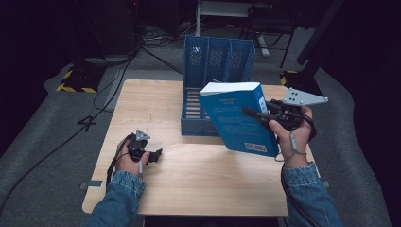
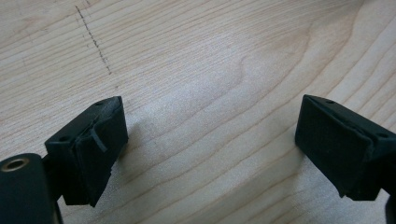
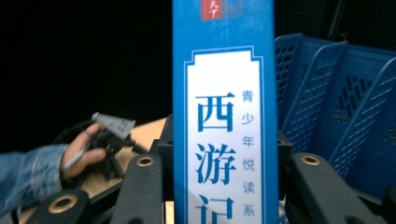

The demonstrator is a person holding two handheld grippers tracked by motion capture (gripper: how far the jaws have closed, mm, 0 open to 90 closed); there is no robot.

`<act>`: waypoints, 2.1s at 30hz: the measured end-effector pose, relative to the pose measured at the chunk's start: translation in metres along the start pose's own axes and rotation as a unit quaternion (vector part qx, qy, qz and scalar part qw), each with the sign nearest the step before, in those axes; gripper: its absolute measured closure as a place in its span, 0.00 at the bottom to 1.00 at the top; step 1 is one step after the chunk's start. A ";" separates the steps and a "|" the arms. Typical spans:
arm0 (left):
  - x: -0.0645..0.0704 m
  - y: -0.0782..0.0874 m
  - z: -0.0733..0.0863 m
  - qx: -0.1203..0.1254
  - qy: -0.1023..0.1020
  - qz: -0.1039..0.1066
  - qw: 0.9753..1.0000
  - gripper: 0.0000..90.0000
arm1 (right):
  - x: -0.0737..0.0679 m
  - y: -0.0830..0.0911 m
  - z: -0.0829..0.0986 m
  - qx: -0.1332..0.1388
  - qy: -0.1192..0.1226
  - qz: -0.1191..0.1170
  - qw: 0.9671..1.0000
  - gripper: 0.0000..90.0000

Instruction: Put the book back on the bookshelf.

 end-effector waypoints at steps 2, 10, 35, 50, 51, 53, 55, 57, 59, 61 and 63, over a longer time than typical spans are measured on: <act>0.000 0.000 0.000 0.000 0.000 0.000 1.000 0.11 | 0.003 0.000 -0.002 0.003 -0.004 0.001 1.000 0.69; 0.000 0.000 0.000 -0.001 -0.001 -0.001 1.000 0.11 | 0.027 -0.009 -0.027 -0.006 -0.005 0.038 0.999 0.69; 0.001 -0.002 -0.002 0.001 0.007 -0.012 1.000 0.11 | 0.099 -0.011 -0.059 0.019 -0.040 0.086 0.995 0.69; 0.000 -0.002 -0.003 -0.001 0.006 -0.011 1.000 0.11 | 0.138 -0.018 -0.045 0.047 -0.095 0.097 0.990 0.69; 0.000 -0.002 -0.003 -0.001 0.006 -0.011 1.000 0.11 | 0.141 -0.018 -0.043 0.049 -0.098 0.100 0.989 0.69; 0.000 -0.002 -0.003 0.001 0.006 -0.012 1.000 0.11 | 0.145 -0.018 -0.041 0.049 -0.103 0.107 0.988 0.69; 0.000 -0.002 -0.003 0.000 0.006 -0.012 1.000 0.11 | 0.149 -0.019 -0.039 0.046 -0.105 0.115 0.987 0.69; 0.000 -0.002 -0.003 0.001 0.006 -0.012 1.000 0.11 | 0.155 -0.020 -0.037 0.041 -0.109 0.121 0.986 0.68; 0.000 -0.002 -0.003 -0.001 0.006 -0.011 1.000 0.11 | 0.159 -0.021 -0.036 0.041 -0.117 0.129 0.984 0.68; 0.000 -0.002 -0.003 -0.001 0.006 -0.011 1.000 0.11 | 0.162 -0.021 -0.034 0.041 -0.120 0.135 0.983 0.69; 0.000 -0.002 -0.003 -0.001 0.006 -0.011 1.000 0.11 | 0.166 -0.021 -0.033 0.042 -0.125 0.144 0.981 0.68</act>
Point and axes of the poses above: each handheld gripper's, and its own axes: y roughly backward along the jaws, z roughly out of its underside, x roughly to its right, the point moved 1 cm from there along -y, roughly forward along the jaws
